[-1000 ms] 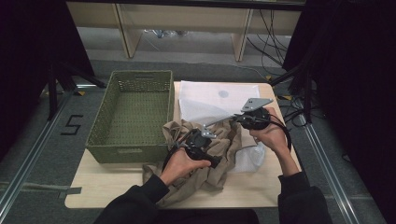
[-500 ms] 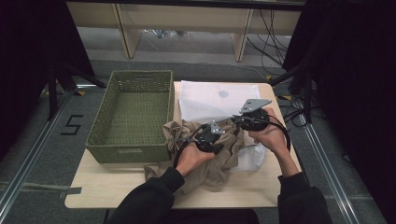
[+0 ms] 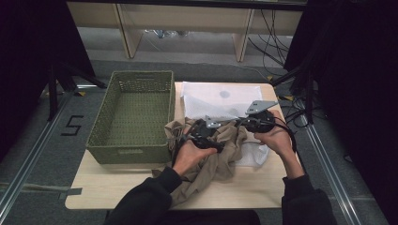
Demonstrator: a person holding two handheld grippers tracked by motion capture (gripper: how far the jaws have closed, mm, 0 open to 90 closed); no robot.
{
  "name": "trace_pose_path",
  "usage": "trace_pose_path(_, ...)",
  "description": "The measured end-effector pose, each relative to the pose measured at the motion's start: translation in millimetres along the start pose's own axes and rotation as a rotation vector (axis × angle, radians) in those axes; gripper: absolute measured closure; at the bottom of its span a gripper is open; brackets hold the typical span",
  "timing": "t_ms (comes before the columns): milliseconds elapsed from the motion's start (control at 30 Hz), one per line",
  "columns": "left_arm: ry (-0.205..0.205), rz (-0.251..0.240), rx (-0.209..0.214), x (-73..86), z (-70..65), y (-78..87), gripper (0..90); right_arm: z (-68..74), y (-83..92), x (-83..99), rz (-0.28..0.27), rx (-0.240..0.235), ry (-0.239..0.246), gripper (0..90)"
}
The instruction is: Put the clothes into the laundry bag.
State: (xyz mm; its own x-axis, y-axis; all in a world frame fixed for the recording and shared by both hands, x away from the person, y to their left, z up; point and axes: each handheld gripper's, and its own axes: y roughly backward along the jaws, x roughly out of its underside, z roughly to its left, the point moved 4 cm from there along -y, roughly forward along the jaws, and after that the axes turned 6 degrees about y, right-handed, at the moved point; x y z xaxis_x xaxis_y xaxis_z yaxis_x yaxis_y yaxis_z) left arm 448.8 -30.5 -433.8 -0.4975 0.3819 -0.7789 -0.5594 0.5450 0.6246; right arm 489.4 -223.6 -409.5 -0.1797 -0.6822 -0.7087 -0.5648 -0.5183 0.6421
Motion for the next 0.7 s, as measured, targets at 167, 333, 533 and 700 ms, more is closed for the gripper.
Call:
trace_pose_path(167,-0.027,-0.006,-0.164,-9.9,50.4,48.4,27.0,2.2,-1.1,-1.7,0.001,-0.005,0.004,90.0)
trace_pose_path(333,-0.067,0.126,-0.171,-1.7,81.7,42.2,30.9,3.7,-3.7,-4.2,0.000,-0.011,0.013,90.0)
trace_pose_path(533,-0.091,0.259,-0.191,3.1,90.0,14.6,31.8,3.7,-4.6,-4.0,0.002,-0.016,0.014,90.0)
trace_pose_path(700,-0.125,0.342,-0.198,8.0,98.6,2.5,58.1,3.5,-3.2,-4.0,-0.001,-0.018,0.011,90.0)
